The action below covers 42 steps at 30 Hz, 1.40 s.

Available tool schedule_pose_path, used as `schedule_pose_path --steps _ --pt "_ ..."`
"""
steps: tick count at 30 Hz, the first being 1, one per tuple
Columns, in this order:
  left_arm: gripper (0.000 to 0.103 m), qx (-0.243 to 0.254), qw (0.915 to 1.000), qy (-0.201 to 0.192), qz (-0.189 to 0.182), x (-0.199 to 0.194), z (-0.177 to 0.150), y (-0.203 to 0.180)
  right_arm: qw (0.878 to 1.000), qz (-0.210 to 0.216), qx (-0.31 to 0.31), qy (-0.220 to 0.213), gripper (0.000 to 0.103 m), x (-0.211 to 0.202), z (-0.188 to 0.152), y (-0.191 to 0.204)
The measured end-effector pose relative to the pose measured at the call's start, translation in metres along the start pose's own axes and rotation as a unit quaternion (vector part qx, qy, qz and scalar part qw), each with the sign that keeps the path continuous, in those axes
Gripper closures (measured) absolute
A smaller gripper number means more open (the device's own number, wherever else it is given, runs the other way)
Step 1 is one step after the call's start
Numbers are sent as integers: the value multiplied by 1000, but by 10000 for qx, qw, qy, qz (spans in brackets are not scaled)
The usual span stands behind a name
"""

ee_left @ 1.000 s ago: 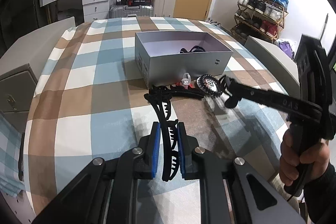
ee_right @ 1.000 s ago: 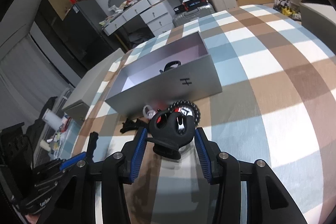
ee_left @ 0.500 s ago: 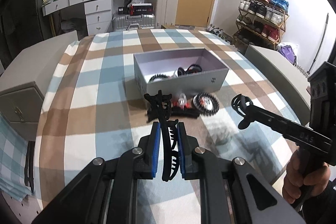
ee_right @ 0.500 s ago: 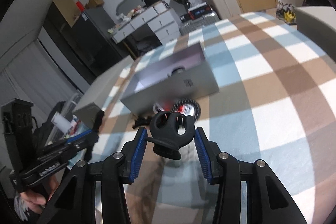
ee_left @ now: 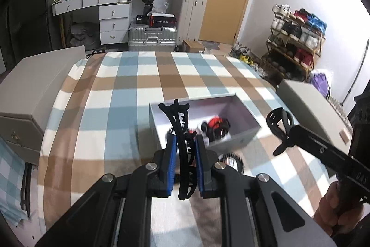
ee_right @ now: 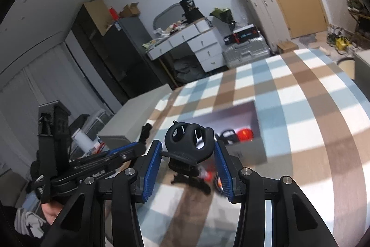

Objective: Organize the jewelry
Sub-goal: 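Carry the claw clip and round clip into the grey box and open both grippers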

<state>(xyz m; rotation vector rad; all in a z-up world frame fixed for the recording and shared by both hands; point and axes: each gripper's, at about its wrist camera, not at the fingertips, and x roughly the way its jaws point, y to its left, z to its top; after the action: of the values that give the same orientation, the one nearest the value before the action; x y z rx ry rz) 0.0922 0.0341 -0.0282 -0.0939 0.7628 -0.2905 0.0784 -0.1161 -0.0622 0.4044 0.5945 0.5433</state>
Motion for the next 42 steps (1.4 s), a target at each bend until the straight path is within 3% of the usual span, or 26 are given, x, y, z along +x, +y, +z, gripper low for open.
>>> schedule_pose_path --steps 10,23,32,37,42 --pt "93 -72 9997 101 -205 30 16 1 9999 -11 -41 166 58 43 28 -6" --pt "93 -345 9965 557 -526 62 12 15 9964 -150 -65 832 58 103 20 -22" --pt "93 -286 9959 570 -639 63 13 12 9961 -261 -135 835 56 109 15 -24" --pt "91 -145 9973 525 -490 55 13 10 9970 -324 -109 690 44 99 17 -24" --pt "90 -17 9985 482 -276 46 8 7 9981 -361 3 496 43 77 16 -27"
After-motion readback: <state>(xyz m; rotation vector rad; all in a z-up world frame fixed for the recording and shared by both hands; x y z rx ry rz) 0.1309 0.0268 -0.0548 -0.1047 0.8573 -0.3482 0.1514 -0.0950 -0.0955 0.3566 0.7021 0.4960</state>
